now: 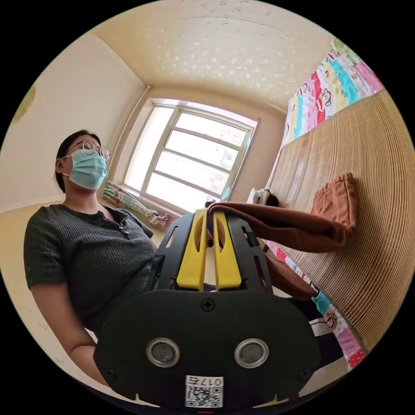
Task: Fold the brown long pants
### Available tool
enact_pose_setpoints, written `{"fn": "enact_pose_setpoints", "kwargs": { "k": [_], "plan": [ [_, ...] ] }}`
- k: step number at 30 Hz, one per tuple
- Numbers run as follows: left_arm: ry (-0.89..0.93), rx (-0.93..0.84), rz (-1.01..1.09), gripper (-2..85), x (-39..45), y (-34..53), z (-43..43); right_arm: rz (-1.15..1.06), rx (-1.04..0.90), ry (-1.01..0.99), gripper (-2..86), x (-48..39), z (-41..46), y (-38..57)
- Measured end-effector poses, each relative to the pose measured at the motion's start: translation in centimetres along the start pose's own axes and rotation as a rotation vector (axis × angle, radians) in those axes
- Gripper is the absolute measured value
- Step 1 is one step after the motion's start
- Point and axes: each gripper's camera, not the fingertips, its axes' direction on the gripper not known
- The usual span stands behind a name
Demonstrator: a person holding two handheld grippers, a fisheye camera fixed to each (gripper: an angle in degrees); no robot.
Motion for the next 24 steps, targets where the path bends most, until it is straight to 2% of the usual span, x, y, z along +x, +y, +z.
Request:
{"fn": "enact_pose_setpoints", "kwargs": {
  "k": [5, 9, 13, 17, 20, 24],
  "plan": [
    [0.02, 0.042, 0.277, 3.3, 8.9, -4.7, 2.5, -0.288, -0.003, -0.023, 2.1, -12.6, -1.3, -4.7],
    [-0.117, 0.091, 0.19, 3.2, 7.9, -7.6, 5.2, -0.287, 0.025, 0.093, 2.0, -14.8, -2.4, -8.3],
    [-0.277, 0.137, -0.039, 2.8, -0.5, -8.9, 8.6, -0.157, 0.017, 0.324, 2.0, -9.7, -2.8, -13.0],
    [-0.33, 0.133, -0.124, 2.5, -7.3, -9.2, 11.4, 0.023, 0.025, 0.438, 2.0, -1.3, -3.5, -17.2],
    [-0.395, 0.065, -0.198, 2.5, -11.4, -8.2, 13.9, 0.053, -0.03, 0.561, 2.1, 2.3, -3.2, -17.9],
    [-0.506, -0.1, -0.292, 2.9, -15.3, -2.2, 19.1, 0.13, -0.114, 0.711, 2.3, 6.6, -2.6, -14.5]
  ]
}}
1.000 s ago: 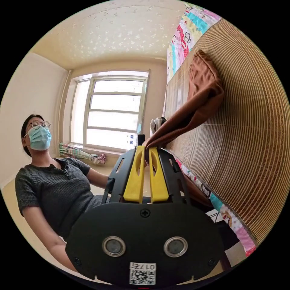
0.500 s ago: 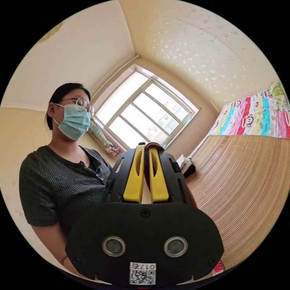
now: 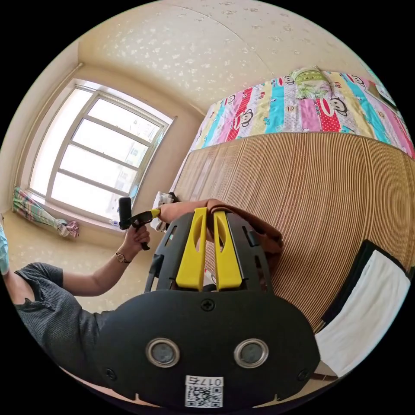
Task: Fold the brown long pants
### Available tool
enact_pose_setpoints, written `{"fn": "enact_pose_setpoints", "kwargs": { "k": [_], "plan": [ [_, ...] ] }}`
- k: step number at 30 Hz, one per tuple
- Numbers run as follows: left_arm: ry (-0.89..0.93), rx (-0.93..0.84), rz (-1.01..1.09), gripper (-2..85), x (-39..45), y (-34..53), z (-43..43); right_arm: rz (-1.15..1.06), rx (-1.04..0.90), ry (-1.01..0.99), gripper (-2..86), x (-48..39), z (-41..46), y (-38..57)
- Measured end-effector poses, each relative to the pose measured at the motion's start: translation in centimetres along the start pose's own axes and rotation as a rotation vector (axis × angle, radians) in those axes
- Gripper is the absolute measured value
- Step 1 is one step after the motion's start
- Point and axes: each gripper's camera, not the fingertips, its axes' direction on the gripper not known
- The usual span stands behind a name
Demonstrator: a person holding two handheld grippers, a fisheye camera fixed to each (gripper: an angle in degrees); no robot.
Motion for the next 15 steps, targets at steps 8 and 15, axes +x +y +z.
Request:
{"fn": "enact_pose_setpoints", "kwargs": {
  "k": [8, 15],
  "plan": [
    [-0.057, -0.299, -0.374, 4.1, -3.7, 17.0, 10.4, 0.325, -0.345, 0.032, 4.0, 11.4, 8.8, 17.7],
    [-0.023, -0.174, -0.428, 13.6, -6.5, 14.5, 9.1, 0.417, -0.46, 0.105, 11.1, 16.8, 10.1, 18.1]
  ]
}}
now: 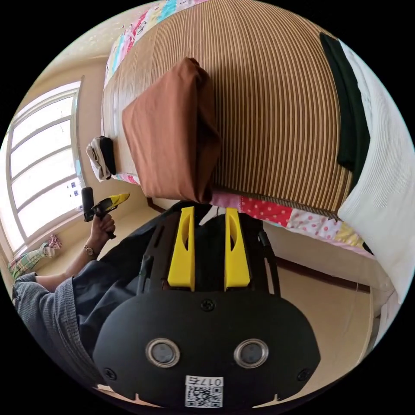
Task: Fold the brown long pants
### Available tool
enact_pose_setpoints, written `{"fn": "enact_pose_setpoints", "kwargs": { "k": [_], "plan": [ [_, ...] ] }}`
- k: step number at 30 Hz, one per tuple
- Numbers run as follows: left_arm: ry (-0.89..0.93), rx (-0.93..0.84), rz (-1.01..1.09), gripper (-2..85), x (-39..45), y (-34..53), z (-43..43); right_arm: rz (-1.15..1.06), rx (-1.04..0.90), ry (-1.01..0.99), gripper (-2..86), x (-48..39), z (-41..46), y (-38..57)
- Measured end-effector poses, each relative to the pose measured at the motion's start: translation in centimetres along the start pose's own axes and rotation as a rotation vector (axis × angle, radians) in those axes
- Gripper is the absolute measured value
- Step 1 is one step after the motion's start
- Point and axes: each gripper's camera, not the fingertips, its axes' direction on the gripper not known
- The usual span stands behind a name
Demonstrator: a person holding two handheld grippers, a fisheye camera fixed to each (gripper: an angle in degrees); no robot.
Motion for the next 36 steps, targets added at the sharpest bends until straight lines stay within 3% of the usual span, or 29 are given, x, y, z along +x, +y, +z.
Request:
{"fn": "enact_pose_setpoints", "kwargs": {
  "k": [5, 10, 16, 20, 27, 36],
  "plan": [
    [-0.054, 0.019, -0.012, 18.9, -0.7, -7.3, 0.9, -0.024, 0.075, -0.158, 17.2, 1.3, -1.3, -8.9],
    [-0.036, -0.154, -0.057, 17.1, -2.0, -10.7, 5.6, 0.026, -0.029, -0.244, 18.3, 3.3, 2.8, -14.0],
    [0.171, -0.136, -0.213, 10.5, -3.8, -7.3, 5.9, 0.096, 0.075, -0.392, 15.0, 5.0, 5.5, -11.0],
    [0.246, -0.143, -0.169, 6.5, -3.0, -5.3, 2.7, 0.144, 0.016, -0.521, 10.6, 5.7, 7.1, -7.6],
    [0.034, -0.065, -0.026, 5.6, 0.2, -2.1, -13.8, -0.096, -0.08, -0.533, 5.7, -5.5, 9.5, -7.2],
    [-0.358, 0.26, 0.148, 5.7, 4.6, 1.2, -48.3, -0.519, -0.107, -0.536, 5.8, -34.8, 15.3, -16.0]
  ]
}}
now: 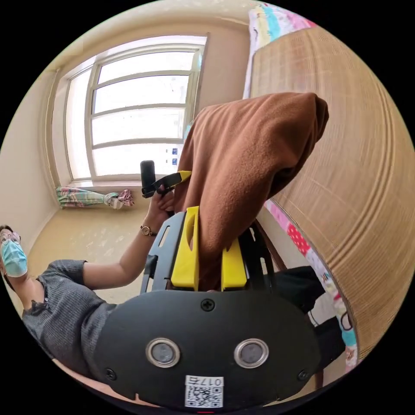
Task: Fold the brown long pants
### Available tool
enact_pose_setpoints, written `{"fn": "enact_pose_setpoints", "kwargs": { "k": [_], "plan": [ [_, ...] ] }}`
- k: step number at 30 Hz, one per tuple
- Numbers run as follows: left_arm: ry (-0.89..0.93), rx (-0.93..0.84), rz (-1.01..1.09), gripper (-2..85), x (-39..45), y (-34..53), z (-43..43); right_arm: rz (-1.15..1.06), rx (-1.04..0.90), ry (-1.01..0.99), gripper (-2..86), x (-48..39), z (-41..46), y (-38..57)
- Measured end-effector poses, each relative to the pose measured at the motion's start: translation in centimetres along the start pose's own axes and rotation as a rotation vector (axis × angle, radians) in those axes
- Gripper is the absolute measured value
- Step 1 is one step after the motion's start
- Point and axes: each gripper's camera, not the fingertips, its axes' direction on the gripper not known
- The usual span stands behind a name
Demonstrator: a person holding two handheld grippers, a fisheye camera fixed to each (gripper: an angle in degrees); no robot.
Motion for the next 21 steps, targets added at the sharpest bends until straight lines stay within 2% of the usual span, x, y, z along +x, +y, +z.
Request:
{"fn": "enact_pose_setpoints", "kwargs": {
  "k": [4, 5, 8, 10, 11, 12, 13, 14, 15, 16, 18, 21],
  "plan": [
    [-0.18, 0.044, -0.035, 6.9, -5.1, -3.6, -9.3, -0.089, 0.012, 0.025, 6.2, -5.9, 8.5, -9.3],
    [-0.206, 0.046, -0.058, 7.3, -6.1, -4.1, -9.9, -0.063, 0.024, 0.035, 6.5, -6.4, 10.8, -11.4],
    [-0.317, 0.143, -0.306, 11.6, -11.7, -4.3, -11.0, 0.103, 0.038, 0.073, 8.0, -4.1, 16.1, -14.9],
    [-0.377, 0.236, -0.433, 12.9, -14.4, -2.6, -7.8, 0.209, -0.033, 0.148, 7.8, -1.1, 19.1, -15.8],
    [-0.39, 0.218, -0.443, 12.9, -14.9, -2.4, -6.2, 0.289, -0.109, 0.225, 6.5, 1.1, 20.7, -15.6],
    [-0.399, 0.103, -0.459, 11.3, -16.3, -2.3, -1.8, 0.313, -0.146, 0.255, 5.8, 2.0, 21.3, -15.3],
    [-0.383, -0.107, -0.471, 10.0, -17.8, -2.1, 3.7, 0.321, -0.206, 0.282, 4.4, 3.4, 22.0, -14.2],
    [-0.397, -0.065, -0.465, 9.3, -17.9, -1.7, 4.7, 0.288, -0.253, 0.297, 3.2, 4.4, 21.9, -12.5],
    [-0.431, 0.043, -0.513, 8.5, -17.6, -0.1, 4.9, 0.265, -0.278, 0.314, 2.7, 4.7, 21.6, -11.5],
    [-0.402, 0.073, -0.599, 8.1, -17.9, 0.6, 5.1, 0.219, -0.332, 0.37, 1.9, 5.6, 20.5, -9.2],
    [-0.392, 0.074, -0.62, 8.0, -17.4, 0.6, 5.4, 0.209, -0.4, 0.477, 1.3, 7.4, 17.3, -5.1],
    [-0.452, 0.044, -0.501, 7.9, -14.9, 0.1, 5.8, 0.376, -0.447, 0.582, 0.8, 12.0, 8.3, 3.1]
  ]
}}
